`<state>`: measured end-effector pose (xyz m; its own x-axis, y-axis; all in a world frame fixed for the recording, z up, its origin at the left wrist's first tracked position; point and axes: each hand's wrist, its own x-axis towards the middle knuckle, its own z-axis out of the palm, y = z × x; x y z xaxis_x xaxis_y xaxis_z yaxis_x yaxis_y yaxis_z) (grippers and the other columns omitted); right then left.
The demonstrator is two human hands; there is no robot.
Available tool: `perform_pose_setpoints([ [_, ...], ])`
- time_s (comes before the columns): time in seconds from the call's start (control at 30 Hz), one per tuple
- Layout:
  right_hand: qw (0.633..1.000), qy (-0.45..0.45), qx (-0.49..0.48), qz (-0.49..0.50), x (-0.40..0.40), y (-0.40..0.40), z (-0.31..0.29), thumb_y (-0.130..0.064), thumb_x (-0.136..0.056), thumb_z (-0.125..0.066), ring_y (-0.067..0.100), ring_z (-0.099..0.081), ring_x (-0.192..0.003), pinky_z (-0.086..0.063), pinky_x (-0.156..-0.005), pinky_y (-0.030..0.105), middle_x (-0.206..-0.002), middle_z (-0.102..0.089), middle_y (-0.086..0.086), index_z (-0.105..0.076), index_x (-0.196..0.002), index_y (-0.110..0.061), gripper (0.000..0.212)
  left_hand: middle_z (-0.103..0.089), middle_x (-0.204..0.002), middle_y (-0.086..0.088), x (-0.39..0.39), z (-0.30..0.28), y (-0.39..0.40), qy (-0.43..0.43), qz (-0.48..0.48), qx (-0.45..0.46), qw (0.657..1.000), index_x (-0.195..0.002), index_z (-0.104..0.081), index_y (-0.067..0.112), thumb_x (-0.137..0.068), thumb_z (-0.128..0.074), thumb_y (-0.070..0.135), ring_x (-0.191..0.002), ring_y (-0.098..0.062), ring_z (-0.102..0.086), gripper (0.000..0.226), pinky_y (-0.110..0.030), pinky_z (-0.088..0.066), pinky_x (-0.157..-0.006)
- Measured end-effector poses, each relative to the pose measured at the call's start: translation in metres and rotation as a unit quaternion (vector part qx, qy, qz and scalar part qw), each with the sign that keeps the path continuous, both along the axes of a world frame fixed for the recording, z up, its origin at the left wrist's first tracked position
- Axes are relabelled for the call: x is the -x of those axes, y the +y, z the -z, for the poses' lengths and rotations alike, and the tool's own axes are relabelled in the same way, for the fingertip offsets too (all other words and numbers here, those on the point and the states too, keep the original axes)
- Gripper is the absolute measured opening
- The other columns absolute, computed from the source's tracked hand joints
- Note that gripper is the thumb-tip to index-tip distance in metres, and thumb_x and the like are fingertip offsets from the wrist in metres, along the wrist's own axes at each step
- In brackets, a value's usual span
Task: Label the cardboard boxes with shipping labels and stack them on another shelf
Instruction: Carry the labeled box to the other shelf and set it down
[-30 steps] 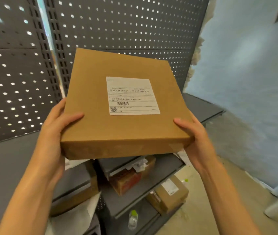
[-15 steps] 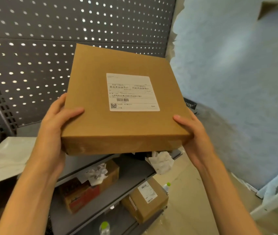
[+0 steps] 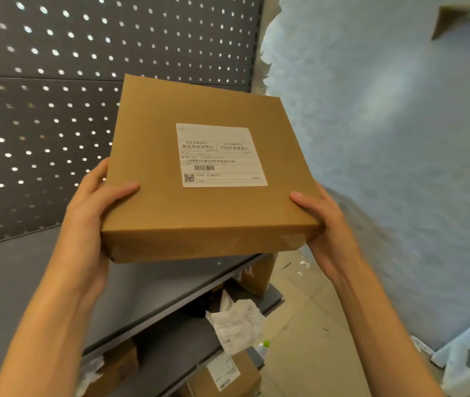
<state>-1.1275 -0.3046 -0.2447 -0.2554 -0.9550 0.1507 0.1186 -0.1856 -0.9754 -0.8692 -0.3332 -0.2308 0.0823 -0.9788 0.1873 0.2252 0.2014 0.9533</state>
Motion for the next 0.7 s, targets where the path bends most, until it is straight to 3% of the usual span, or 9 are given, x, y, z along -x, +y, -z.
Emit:
perform_pose_setpoints([
  [0.13, 1.000, -0.004, 0.007, -0.023, 0.028, -0.024, 0.000, -0.031, -0.067, -0.067, 0.013, -0.065, -0.093, -0.049, -0.076, 0.027, -0.115, -0.067, -0.001, -0.054, -0.130, -0.026, 0.064, -0.068, -0.106, 0.017, 0.026, -0.002, -0.009, 0.000, -0.027, -0.004, 1.000, -0.124, -0.057, 0.031, -0.085, -0.055, 0.022, -0.088, -0.002, -0.062, 0.040, -0.027, -0.044, -0.079],
  [0.5, 0.988, 0.017, -0.003, -0.156, 0.109, -0.078, -0.002, -0.030, -0.071, -0.066, 0.017, -0.065, -0.099, -0.050, -0.083, 0.035, -0.115, -0.067, 0.001, -0.055, -0.127, -0.021, 0.058, -0.069, -0.099, 0.019, 0.111, 0.003, 0.001, 0.021, -0.146, -0.028, 0.989, -0.125, -0.056, 0.034, -0.086, -0.054, 0.024, -0.089, -0.004, -0.062, 0.040, -0.026, -0.046, -0.071],
  [0.6, 0.983, 0.013, -0.011, -0.184, 0.129, -0.092, -0.001, -0.029, -0.072, -0.067, 0.023, -0.063, -0.108, -0.048, -0.097, 0.044, -0.115, -0.067, 0.000, -0.056, -0.124, -0.024, 0.053, -0.069, -0.104, 0.015, 0.133, 0.004, 0.003, 0.024, -0.169, -0.035, 0.985, -0.124, -0.057, 0.033, -0.086, -0.054, 0.024, -0.087, -0.005, -0.062, 0.040, -0.027, -0.045, -0.067],
  [0.7, 0.976, 0.003, -0.017, -0.215, 0.142, -0.106, 0.002, -0.027, -0.073, -0.068, 0.022, -0.063, -0.108, -0.047, -0.100, 0.045, -0.116, -0.067, 0.000, -0.056, -0.123, -0.024, 0.052, -0.069, -0.102, 0.014, 0.147, 0.007, 0.001, 0.020, -0.187, -0.040, 0.981, -0.123, -0.058, 0.030, -0.086, -0.053, 0.023, -0.088, -0.006, -0.062, 0.038, -0.028, -0.046, -0.070],
])
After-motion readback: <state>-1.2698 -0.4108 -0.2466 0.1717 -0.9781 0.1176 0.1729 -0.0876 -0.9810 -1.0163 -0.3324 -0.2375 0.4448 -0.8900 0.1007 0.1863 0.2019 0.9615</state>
